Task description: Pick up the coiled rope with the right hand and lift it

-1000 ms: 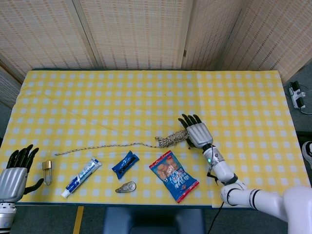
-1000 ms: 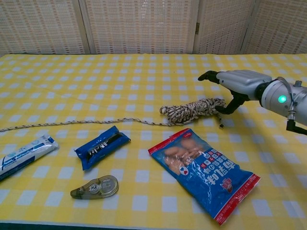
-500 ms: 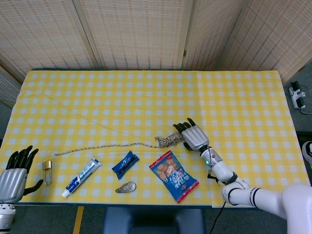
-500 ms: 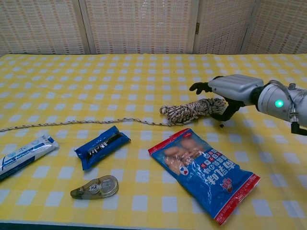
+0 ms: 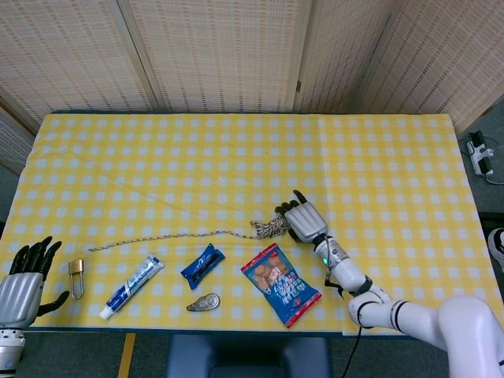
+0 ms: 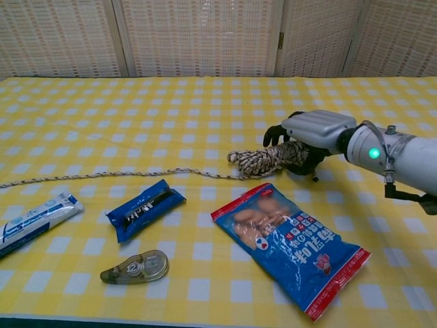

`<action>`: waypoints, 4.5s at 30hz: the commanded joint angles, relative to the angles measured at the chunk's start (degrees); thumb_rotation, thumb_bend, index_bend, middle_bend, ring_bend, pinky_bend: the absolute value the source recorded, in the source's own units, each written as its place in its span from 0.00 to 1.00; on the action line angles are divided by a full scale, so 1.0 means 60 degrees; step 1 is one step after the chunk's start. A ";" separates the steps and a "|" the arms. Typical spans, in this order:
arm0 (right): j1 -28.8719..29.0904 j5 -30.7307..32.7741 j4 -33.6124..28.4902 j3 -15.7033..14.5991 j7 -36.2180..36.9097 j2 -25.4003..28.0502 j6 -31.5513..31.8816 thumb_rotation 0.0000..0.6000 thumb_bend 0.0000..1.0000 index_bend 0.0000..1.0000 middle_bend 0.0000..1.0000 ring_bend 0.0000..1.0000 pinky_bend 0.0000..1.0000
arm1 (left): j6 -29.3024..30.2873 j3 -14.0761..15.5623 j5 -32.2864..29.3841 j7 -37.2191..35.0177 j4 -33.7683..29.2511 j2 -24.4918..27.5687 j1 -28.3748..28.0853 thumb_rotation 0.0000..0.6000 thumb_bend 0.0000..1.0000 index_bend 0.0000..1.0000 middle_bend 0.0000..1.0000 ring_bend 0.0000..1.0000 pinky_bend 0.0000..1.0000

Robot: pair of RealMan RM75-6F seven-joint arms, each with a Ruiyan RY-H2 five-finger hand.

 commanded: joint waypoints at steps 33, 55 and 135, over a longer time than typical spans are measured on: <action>-0.0631 -0.1241 -0.0685 0.0241 0.1743 0.1106 0.1412 1.00 0.52 0.61 0.59 0.57 0.41 | -0.1384 -0.0721 0.0582 -0.1068 0.0435 -0.0049 -0.1695 1.00 0.25 0.14 0.04 0.08 0.00; -0.0716 -0.0600 -0.1233 0.0688 0.1320 0.1543 0.1493 1.00 0.52 0.61 0.59 0.58 0.41 | -0.4719 -0.1429 -0.1596 -0.0473 0.3284 -0.2854 -0.4327 1.00 0.29 0.48 0.19 0.20 0.08; -0.0874 -0.0720 -0.1404 0.0636 0.1673 0.1511 0.1678 1.00 0.52 0.61 0.59 0.58 0.49 | -0.4213 -0.1276 -0.1853 -0.1309 0.5151 -0.4052 -0.4147 1.00 0.50 0.60 0.19 0.07 0.00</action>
